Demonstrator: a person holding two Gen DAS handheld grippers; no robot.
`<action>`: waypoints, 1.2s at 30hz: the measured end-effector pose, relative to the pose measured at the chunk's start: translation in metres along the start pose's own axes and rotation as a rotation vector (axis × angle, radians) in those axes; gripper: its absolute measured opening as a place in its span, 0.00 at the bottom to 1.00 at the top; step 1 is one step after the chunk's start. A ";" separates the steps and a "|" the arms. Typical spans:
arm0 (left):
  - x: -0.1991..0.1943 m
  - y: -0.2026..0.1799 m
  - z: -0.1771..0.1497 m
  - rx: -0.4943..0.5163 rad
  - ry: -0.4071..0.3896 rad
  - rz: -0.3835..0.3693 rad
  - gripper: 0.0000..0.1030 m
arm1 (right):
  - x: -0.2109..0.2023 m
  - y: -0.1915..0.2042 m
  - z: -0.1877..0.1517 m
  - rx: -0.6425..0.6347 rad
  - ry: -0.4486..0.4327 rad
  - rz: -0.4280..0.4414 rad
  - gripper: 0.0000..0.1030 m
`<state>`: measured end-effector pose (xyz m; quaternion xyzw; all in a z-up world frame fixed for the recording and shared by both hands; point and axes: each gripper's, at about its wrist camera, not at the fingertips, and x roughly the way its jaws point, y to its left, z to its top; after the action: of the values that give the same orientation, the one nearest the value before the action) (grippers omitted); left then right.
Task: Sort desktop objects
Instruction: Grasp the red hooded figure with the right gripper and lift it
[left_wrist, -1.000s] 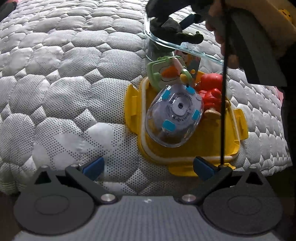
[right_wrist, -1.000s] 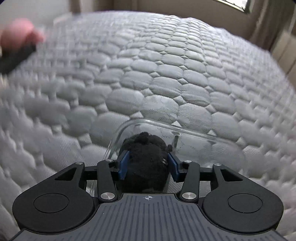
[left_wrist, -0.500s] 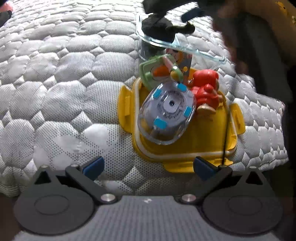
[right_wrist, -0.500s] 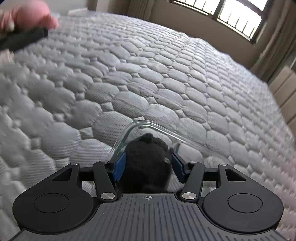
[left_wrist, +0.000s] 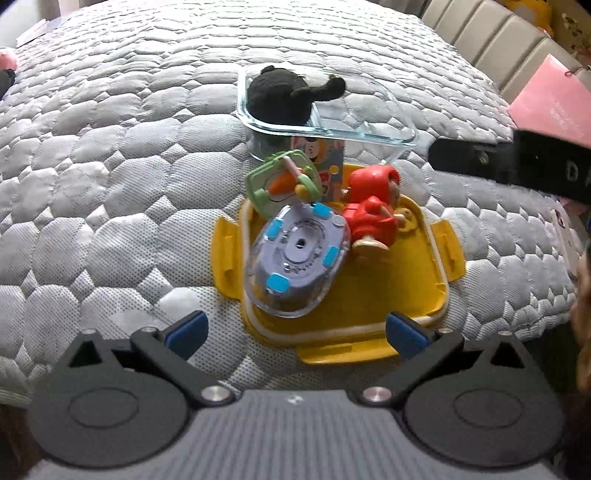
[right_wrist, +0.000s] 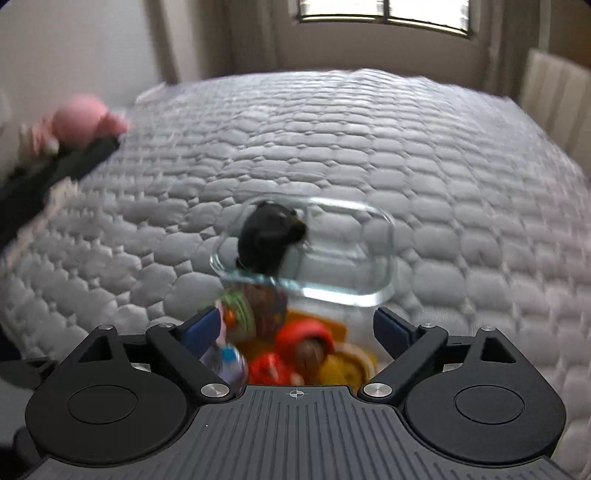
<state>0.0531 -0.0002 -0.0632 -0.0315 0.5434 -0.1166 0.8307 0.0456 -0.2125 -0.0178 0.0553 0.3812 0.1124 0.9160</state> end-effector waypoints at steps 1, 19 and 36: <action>-0.002 -0.002 -0.001 0.003 0.001 -0.002 1.00 | -0.002 -0.008 -0.007 0.055 -0.013 0.010 0.90; -0.001 -0.016 -0.012 0.054 0.024 0.018 1.00 | 0.067 -0.037 -0.048 0.386 0.086 0.096 0.76; 0.009 0.019 -0.008 -0.060 0.038 0.009 1.00 | 0.050 -0.050 -0.043 0.416 0.040 0.186 0.42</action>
<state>0.0525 0.0164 -0.0772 -0.0518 0.5627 -0.0973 0.8193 0.0569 -0.2479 -0.0918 0.2756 0.4077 0.1166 0.8627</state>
